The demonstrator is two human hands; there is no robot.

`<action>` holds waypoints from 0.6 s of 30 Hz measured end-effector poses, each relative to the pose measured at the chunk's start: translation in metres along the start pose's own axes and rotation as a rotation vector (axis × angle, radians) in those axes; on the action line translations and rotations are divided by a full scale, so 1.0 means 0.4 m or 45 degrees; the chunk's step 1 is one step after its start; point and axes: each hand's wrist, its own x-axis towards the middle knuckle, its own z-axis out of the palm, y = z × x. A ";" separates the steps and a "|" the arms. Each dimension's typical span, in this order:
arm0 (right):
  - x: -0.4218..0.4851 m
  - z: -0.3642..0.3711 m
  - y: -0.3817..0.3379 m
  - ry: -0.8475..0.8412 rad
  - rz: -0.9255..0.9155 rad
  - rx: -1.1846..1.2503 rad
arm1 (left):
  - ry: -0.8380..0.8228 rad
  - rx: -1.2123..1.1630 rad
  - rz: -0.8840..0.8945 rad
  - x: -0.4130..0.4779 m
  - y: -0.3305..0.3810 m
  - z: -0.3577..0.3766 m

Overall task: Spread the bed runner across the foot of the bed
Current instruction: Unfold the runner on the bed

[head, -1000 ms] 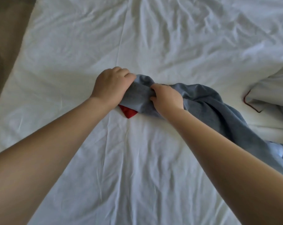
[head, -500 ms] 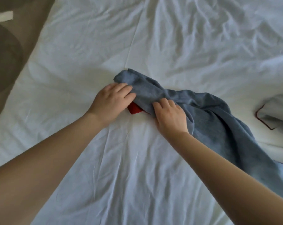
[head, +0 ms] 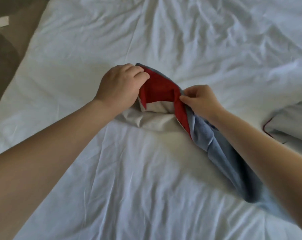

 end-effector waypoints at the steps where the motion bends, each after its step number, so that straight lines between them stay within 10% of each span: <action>1: 0.019 -0.001 0.015 0.024 0.046 -0.110 | -0.106 -0.014 -0.054 0.010 0.005 0.007; 6: 0.034 0.043 0.029 0.127 0.209 -0.460 | -0.357 -0.008 -0.188 0.036 0.042 0.037; 10: -0.001 0.067 -0.032 0.377 -0.136 -0.533 | -0.384 -0.028 -0.105 0.063 0.062 0.026; 14: -0.033 0.096 -0.038 0.220 -0.486 -0.878 | -0.622 0.058 0.026 0.055 0.062 0.042; 18: -0.035 0.109 -0.006 0.126 -0.365 -0.987 | -0.766 0.102 -0.026 0.010 0.036 0.067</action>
